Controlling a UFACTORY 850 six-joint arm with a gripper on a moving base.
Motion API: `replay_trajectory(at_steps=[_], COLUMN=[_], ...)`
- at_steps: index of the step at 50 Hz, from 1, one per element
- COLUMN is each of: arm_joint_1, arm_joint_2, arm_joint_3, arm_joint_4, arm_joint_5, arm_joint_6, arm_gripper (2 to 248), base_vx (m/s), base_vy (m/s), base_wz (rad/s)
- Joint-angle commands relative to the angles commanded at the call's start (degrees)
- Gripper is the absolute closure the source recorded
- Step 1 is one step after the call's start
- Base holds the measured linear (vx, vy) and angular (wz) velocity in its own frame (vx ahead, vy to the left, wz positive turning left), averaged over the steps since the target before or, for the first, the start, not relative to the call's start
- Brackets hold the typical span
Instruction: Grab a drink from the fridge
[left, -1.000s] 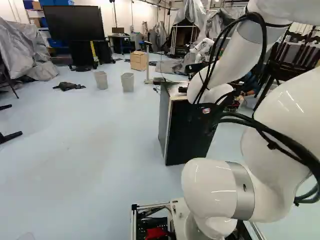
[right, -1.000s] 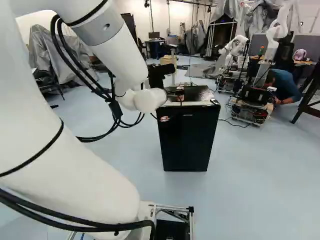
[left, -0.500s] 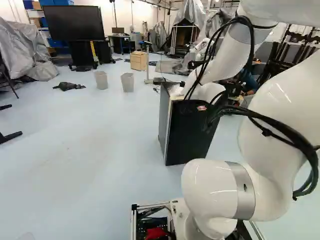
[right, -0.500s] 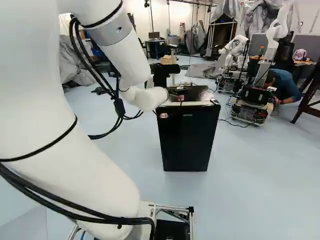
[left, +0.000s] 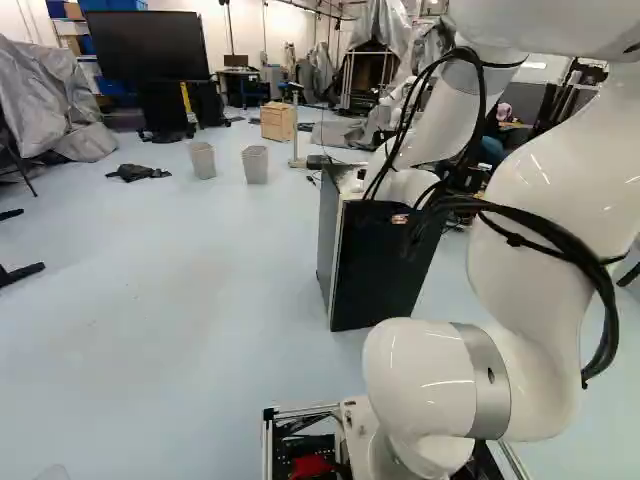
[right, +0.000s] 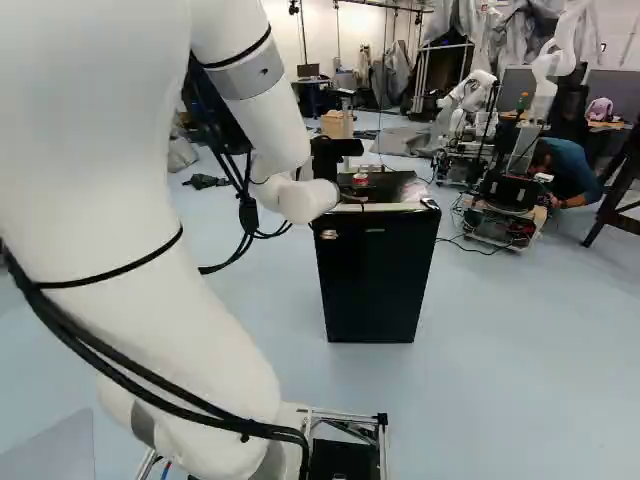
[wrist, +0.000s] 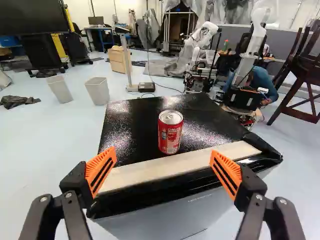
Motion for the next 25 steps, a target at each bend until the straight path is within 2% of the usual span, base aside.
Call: replay_trajectory(at_steps=[25], arm_joint_1=[0.51], arm_joint_2=[-6.91], arm_joint_3=[-4.1], arm_joint_4=[0.0], arm_joint_5=[5.87], arm_joint_6=[0.0], arm_gripper=[3], base_vx=[0.0], base_vy=[0.0], base_wz=[0.0])
